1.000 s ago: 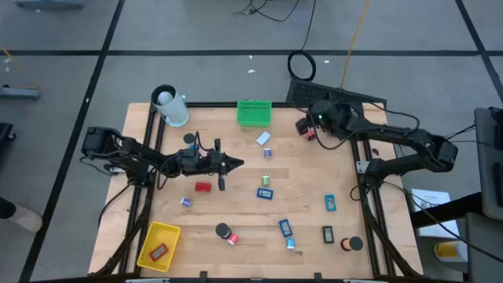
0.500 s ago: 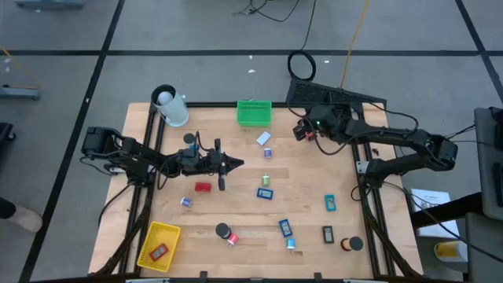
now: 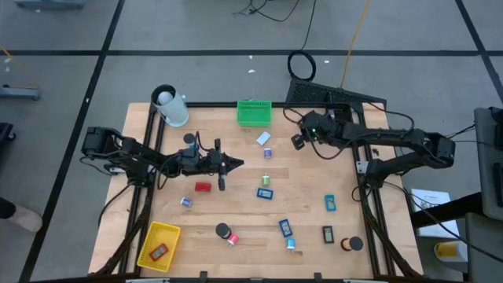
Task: Pick & Place Office items
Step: Put the yellow hourglass into the green basket
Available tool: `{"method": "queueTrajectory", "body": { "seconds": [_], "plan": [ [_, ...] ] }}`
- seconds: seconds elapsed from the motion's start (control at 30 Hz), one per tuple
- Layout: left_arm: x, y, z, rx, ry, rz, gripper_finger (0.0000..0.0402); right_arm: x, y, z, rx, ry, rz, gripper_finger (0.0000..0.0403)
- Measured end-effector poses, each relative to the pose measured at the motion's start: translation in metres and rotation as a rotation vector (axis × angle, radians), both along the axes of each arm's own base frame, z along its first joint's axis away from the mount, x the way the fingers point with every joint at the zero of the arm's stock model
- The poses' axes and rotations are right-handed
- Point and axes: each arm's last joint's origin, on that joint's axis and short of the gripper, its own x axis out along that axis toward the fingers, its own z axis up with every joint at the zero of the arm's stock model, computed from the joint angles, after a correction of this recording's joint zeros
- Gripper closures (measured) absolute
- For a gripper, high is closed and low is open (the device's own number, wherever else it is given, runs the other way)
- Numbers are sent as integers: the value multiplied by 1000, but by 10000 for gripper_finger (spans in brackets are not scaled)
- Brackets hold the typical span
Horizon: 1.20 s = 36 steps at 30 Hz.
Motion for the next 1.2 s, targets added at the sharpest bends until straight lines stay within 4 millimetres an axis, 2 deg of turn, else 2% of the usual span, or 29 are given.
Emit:
{"method": "queueTrajectory", "body": {
  "seconds": [0.67,1.2],
  "plan": [
    [0,0,0,0,0,0,371,15,72,-4,71,-14,147,392],
    [0,0,0,0,-1,0,371,13,106,-6,117,-27,186,391]
  ]
}}
